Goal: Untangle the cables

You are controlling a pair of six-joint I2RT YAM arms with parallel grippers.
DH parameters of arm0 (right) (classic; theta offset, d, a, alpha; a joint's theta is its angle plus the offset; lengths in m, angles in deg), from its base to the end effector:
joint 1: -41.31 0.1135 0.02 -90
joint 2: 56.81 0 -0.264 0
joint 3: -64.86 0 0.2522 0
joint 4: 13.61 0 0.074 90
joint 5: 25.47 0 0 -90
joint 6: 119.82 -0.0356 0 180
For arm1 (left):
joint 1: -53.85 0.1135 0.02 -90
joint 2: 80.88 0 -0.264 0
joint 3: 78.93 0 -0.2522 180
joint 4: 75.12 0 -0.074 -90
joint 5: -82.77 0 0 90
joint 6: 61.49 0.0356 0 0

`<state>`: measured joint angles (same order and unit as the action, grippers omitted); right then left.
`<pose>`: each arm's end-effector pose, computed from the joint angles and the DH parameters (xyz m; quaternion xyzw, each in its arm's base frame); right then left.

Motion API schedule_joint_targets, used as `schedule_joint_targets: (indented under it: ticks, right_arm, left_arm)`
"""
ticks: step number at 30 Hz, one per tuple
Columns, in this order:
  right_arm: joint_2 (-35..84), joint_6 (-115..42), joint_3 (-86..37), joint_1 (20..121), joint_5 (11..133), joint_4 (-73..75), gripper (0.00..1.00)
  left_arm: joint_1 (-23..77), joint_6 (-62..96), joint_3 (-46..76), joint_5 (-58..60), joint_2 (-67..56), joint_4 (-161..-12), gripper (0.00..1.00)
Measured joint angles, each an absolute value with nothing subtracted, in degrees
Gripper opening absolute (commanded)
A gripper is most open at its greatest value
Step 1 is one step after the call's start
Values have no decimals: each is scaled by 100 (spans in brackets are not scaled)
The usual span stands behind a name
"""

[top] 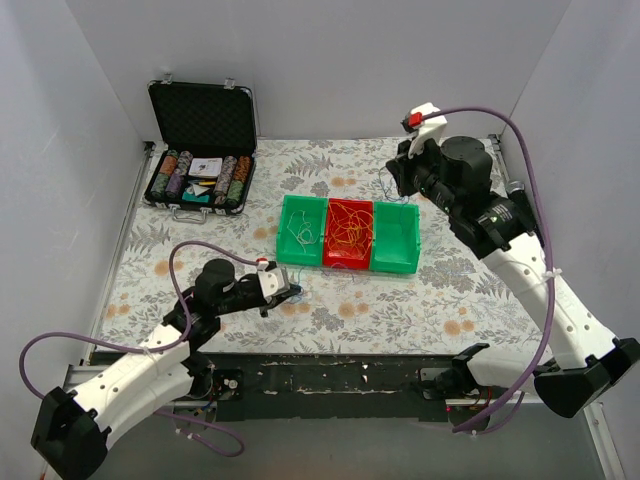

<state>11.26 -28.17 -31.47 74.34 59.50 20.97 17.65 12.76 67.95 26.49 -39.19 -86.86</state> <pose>0.2133 0.1349 0.4658 -0.1939 0.7192 0.1487 0.6504 0.1250 -0.1160 0.2155 0.3025 0.7435 -0.4535 0.3873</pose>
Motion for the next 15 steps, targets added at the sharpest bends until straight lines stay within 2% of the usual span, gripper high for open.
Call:
schedule_joint_targets:
  ticks: [15]
  right_arm:
    - [943, -2998, -1527, 6772, 5810, 1345, 1]
  left_arm:
    - [1828, 352, 6100, 2979, -3986, -8679, 0]
